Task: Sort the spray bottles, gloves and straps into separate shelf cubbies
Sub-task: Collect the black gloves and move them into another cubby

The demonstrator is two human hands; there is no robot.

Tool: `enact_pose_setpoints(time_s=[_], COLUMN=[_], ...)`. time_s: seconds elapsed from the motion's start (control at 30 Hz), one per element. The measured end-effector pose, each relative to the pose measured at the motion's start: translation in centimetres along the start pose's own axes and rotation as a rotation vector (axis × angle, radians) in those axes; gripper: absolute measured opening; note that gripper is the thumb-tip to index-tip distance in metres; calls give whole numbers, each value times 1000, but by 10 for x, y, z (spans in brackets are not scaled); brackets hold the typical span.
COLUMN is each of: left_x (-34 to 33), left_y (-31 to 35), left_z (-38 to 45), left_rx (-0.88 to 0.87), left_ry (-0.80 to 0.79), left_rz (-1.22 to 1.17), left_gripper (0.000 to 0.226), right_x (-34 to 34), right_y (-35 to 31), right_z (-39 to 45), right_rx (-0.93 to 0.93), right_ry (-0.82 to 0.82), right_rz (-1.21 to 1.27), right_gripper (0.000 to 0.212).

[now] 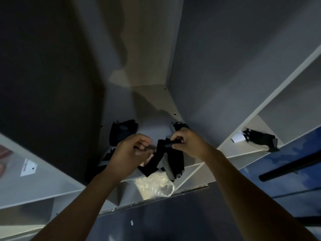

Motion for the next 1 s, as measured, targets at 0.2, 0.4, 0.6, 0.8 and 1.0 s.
enact_pose_setpoints(time_s=[0.2, 0.4, 0.6, 0.8, 1.0], left_x=[39, 43, 48, 53, 79], left_y=[7, 8, 2, 6, -3], left_z=[-13, -18, -26, -30, -46], left_rx=[9, 12, 23, 26, 113], left_ry=[55, 54, 25, 34, 211], left_rz=[18, 22, 100, 96, 89], left_gripper=[26, 25, 27, 27, 27], right_x=[27, 2, -31, 2, -23], right_y=[-12, -5, 16, 40, -18], right_z=[-38, 8, 15, 1, 23], right_rx=[-63, -37, -140, -282, -95], right_ry=[-228, -78, 80, 286, 347], right_rz=[41, -30, -180, -124, 43], right_gripper=[22, 15, 50, 43, 30])
Point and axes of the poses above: each hand's wrist, its own z-axis towards the middle knuckle, its own x-axis out of the back of the hand, y = z × x, the point moved 8 cm from there along z, towards the middle knuckle, and after that the axes turned 4 degrees about -x, right-handed, at the moved point
